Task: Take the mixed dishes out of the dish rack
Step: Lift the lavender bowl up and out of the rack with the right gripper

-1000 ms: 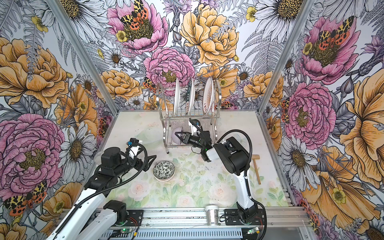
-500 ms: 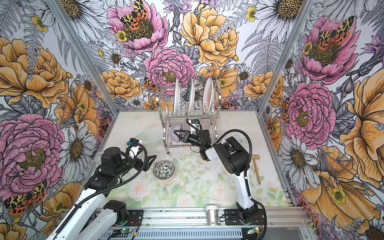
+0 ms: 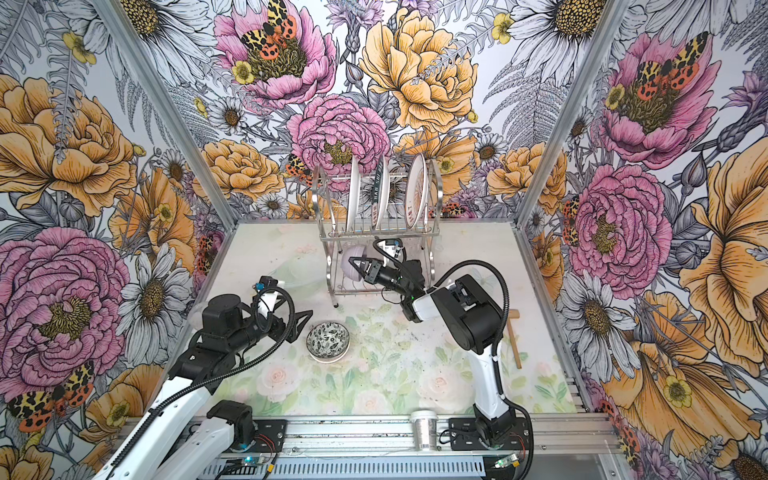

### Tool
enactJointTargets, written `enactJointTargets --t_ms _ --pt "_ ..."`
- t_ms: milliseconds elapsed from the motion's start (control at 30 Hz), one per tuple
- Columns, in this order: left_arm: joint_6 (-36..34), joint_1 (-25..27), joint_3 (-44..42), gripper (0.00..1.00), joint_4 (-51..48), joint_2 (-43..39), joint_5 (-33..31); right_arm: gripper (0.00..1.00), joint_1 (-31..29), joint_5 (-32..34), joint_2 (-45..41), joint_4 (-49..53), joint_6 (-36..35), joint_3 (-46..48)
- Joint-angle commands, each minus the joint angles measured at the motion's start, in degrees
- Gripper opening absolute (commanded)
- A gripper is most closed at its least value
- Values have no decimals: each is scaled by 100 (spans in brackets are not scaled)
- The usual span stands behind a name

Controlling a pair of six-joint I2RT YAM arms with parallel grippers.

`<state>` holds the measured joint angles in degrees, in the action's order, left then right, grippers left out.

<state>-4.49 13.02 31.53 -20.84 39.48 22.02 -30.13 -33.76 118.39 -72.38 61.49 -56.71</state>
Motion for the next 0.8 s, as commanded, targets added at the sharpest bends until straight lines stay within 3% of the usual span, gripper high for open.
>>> enactJointTargets --t_ms 0,533,767 --pt "14 -1 -11 99 28 -89 -54 0 -110 212 -493 -743 -307 143" --pt "581 -71 441 99 204 -310 -139 0 -475 1048 -1720 -699 -1060 1413" --pt "878 -209 804 99 249 -142 -345 0 -716 1416 -2523 -91 -1768 2025"
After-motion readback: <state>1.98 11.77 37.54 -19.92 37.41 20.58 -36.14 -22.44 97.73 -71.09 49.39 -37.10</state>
